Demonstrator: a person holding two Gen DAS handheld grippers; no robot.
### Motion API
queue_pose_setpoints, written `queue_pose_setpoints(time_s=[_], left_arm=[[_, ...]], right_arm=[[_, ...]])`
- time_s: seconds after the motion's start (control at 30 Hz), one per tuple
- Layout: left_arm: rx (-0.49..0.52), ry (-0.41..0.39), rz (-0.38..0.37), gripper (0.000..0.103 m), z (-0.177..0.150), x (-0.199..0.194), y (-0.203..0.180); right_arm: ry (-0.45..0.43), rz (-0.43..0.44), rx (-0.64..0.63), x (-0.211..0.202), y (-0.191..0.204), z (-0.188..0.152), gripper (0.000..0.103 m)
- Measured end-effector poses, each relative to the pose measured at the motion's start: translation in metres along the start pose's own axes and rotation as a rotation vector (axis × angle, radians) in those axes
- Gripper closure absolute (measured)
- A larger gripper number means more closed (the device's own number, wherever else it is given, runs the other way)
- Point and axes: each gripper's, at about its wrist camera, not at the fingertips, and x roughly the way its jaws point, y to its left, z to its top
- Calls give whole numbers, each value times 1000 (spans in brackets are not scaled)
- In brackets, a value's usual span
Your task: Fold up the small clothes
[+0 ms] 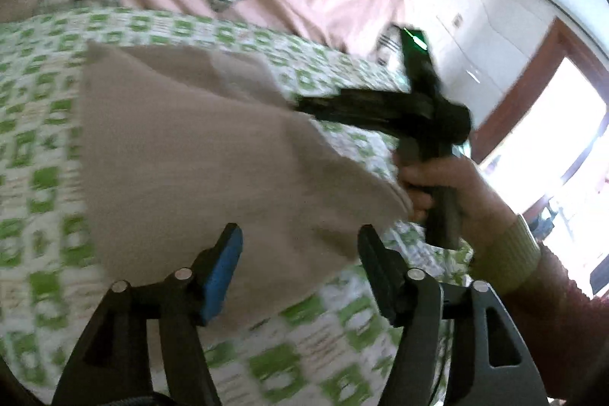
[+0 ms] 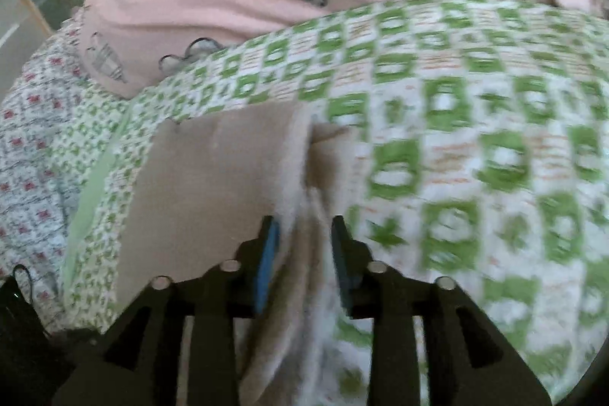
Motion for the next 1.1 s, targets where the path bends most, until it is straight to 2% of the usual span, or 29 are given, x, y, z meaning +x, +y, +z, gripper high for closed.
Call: queue_pose_setpoints(time_s=[0.07,0.13,0.2,0.27,0.37,0.5,0.57,0.6,0.63,0.67,0.7,0.77,0.87,1.1], left_arm=[[-50,-27,45,29,0,-17,21],[-96,-41,75,24,4,-21,41],[-158,-37,103,24,10,-19,63],[-232,-18,91,24,16,-11,87],[-314,-33,49,24,26,6,117],[-384,28,-7,24,35,42,145],[-419,20,-59,25,38,53,155],[-422,14,-79,31,40,56,156],[-416,13,-100,36,42,59,157],[-404,19,-100,47,43,61,155],[-389,18,-95,55,44,60,153],[-366,4,-108,62,44,48,148],[-348,-7,-113,64,41,21,143],[-277,-47,-40,65,23,-74,149]], right_arm=[[-4,8,28,-9,-3,-4,35],[-15,71,59,-15,-4,-9,24],[-5,128,77,-14,-3,-13,22],[24,143,77,-4,3,-14,22],[54,159,77,10,4,-14,22],[106,182,95,31,3,-14,22],[125,193,88,40,4,-15,22],[128,200,86,42,7,-15,24],[137,223,95,43,7,-17,38],[158,256,117,46,7,-18,57],[169,266,145,49,8,-20,58],[149,244,132,43,14,-22,66],[116,286,148,29,28,-27,70],[88,408,90,23,97,-58,70]])
